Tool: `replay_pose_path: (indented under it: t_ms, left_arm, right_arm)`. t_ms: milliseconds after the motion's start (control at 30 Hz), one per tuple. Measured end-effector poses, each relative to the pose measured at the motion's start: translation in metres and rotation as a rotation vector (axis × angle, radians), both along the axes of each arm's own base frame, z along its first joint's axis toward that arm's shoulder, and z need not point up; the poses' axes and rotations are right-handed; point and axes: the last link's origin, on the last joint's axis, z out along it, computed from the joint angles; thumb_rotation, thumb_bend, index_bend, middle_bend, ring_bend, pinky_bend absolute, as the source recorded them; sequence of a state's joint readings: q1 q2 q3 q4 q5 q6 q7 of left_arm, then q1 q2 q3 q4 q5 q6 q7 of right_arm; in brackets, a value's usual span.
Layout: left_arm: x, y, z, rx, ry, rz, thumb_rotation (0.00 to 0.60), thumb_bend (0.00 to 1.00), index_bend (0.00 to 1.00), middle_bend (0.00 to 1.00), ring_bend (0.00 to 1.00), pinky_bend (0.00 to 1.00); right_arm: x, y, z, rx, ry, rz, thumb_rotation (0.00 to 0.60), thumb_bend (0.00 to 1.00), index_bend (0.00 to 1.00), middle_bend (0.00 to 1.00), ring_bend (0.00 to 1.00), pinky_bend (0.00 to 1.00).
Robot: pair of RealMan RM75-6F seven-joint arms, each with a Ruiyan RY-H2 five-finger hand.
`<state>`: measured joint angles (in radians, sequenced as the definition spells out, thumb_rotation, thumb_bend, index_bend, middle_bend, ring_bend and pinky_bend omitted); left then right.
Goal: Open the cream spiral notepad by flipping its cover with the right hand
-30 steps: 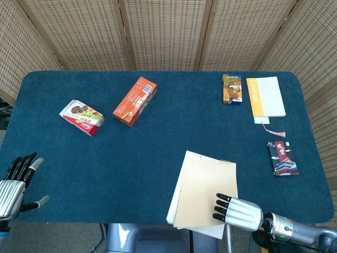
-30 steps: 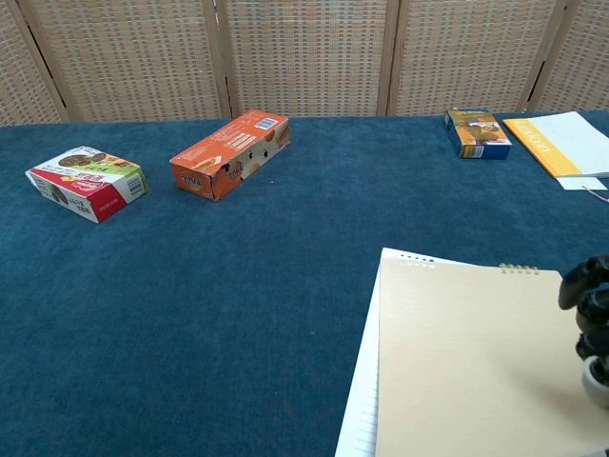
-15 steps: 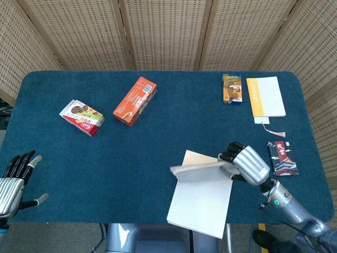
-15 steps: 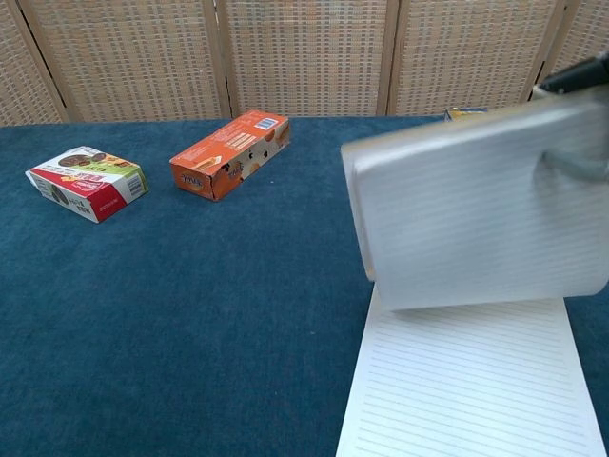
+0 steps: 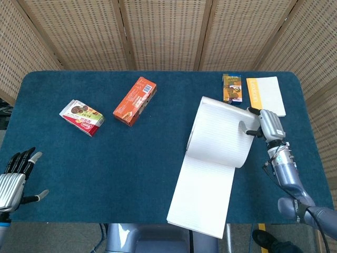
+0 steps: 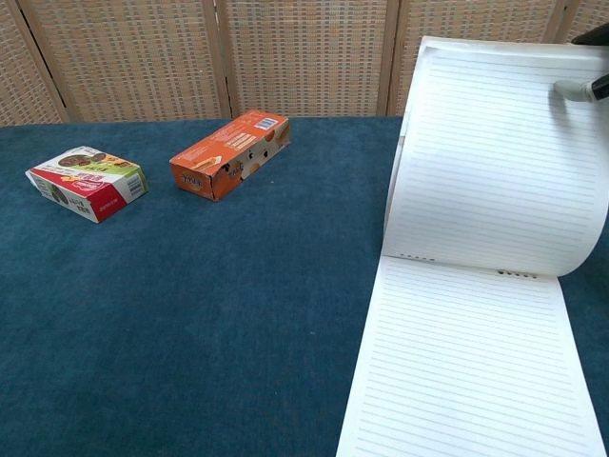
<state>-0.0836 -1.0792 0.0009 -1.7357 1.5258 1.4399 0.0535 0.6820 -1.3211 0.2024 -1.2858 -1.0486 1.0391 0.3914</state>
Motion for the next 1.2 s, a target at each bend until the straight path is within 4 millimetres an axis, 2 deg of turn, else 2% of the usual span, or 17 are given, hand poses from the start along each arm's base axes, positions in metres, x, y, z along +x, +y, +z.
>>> replay_pose_path:
  t_ms: [167, 200, 233, 267, 300, 333, 533, 633, 733, 833, 1000, 1133, 1200]
  left_arm:
    - [-0.002, 0.007, -0.004, -0.008, 0.014, 0.027, 0.600, 0.00, 0.00, 0.00, 0.00, 0.00]
    - [-0.002, 0.009, -0.004, -0.009, 0.016, 0.034, 0.600, 0.00, 0.00, 0.00, 0.00, 0.00]
    - [-0.003, 0.010, -0.005, -0.009, 0.019, 0.040, 0.600, 0.00, 0.00, 0.00, 0.00, 0.00]
    - [-0.003, 0.012, -0.006, -0.009, 0.022, 0.048, 0.600, 0.00, 0.00, 0.00, 0.00, 0.00]
    - [-0.003, 0.013, -0.006, -0.009, 0.024, 0.053, 0.600, 0.00, 0.00, 0.00, 0.00, 0.00]
    - [-0.004, 0.015, -0.007, -0.008, 0.027, 0.058, 0.600, 0.00, 0.00, 0.00, 0.00, 0.00]
    - [-0.003, 0.021, -0.014, -0.020, 0.049, 0.074, 0.600, 0.00, 0.00, 0.00, 0.00, 0.00]
    - [-0.002, 0.022, -0.017, -0.032, 0.058, 0.079, 0.600, 0.00, 0.00, 0.00, 0.00, 0.00]
    - [-0.002, 0.022, -0.018, -0.036, 0.058, 0.078, 0.600, 0.00, 0.00, 0.00, 0.00, 0.00]
    - [-0.001, 0.021, -0.017, -0.035, 0.056, 0.070, 0.600, 0.00, 0.00, 0.00, 0.00, 0.00]
    - [0.000, 0.017, -0.017, -0.036, 0.056, 0.054, 0.600, 0.00, 0.00, 0.00, 0.00, 0.00]
    - [0.001, 0.013, -0.017, -0.036, 0.054, 0.036, 0.600, 0.00, 0.00, 0.00, 0.00, 0.00]
    - [0.001, 0.011, -0.017, -0.037, 0.053, 0.025, 0.600, 0.00, 0.00, 0.00, 0.00, 0.00]
  right_arm:
    - [-0.018, -0.026, -0.002, -0.030, -0.012, -0.119, 0.600, 0.45, 0.69, 0.63, 0.57, 0.38]
    - [-0.020, -0.030, -0.003, -0.036, -0.009, -0.131, 0.600, 0.33, 0.62, 0.53, 0.51, 0.34]
    - [-0.023, -0.034, -0.003, -0.042, -0.007, -0.144, 0.600, 0.23, 0.51, 0.41, 0.40, 0.27]
    - [-0.026, -0.039, -0.004, -0.051, -0.004, -0.161, 0.600, 0.09, 0.30, 0.22, 0.22, 0.16]
    - [-0.029, -0.042, -0.005, -0.056, -0.002, -0.173, 0.600, 0.00, 0.11, 0.06, 0.07, 0.05]
    - [-0.032, -0.045, -0.006, -0.058, 0.003, -0.184, 0.600, 0.00, 0.02, 0.00, 0.01, 0.01]
    - [-0.049, -0.056, -0.021, 0.029, 0.044, -0.236, 0.600, 0.00, 0.00, 0.00, 0.00, 0.00]
    - [-0.048, -0.056, -0.025, 0.044, 0.032, -0.212, 0.600, 0.00, 0.00, 0.00, 0.00, 0.00]
    - [-0.045, -0.053, -0.022, 0.016, 0.006, -0.167, 0.600, 0.00, 0.00, 0.00, 0.00, 0.00]
    - [-0.043, -0.044, -0.013, -0.036, 0.018, -0.103, 0.600, 0.00, 0.00, 0.00, 0.00, 0.00]
    - [-0.043, -0.009, 0.006, -0.131, 0.073, 0.033, 0.600, 0.00, 0.00, 0.00, 0.00, 0.00]
    - [-0.049, 0.038, 0.019, -0.189, 0.138, 0.127, 0.600, 0.00, 0.00, 0.00, 0.00, 0.00]
    - [-0.055, 0.072, 0.024, -0.201, 0.168, 0.164, 0.600, 0.00, 0.00, 0.00, 0.00, 0.00]
